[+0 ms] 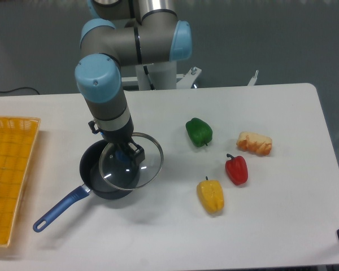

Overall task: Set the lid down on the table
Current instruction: 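Hold the glass lid by its knob above the blue saucepan, then lift the glass lid off the saucepan and carry it beside the pan, then lower the glass lid flat onto the table beside the saucepan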

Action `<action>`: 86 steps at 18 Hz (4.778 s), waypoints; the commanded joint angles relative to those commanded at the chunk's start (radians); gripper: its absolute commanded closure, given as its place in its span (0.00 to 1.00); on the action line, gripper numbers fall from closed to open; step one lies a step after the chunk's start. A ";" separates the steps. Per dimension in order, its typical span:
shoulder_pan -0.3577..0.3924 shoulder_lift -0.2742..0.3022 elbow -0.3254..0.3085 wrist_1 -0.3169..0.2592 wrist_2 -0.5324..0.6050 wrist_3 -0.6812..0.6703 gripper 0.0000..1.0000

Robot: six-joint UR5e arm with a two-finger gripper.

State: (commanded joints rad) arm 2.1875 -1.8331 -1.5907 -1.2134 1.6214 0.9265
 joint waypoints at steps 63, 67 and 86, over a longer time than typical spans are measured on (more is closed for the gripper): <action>0.123 -0.264 0.071 0.150 0.018 -0.476 0.47; 0.123 -0.271 0.064 0.150 0.008 -0.479 0.47; 0.118 -0.301 0.058 0.152 0.009 -0.491 0.45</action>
State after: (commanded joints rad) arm 2.3056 -2.1337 -1.5324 -1.0615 1.6306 0.4357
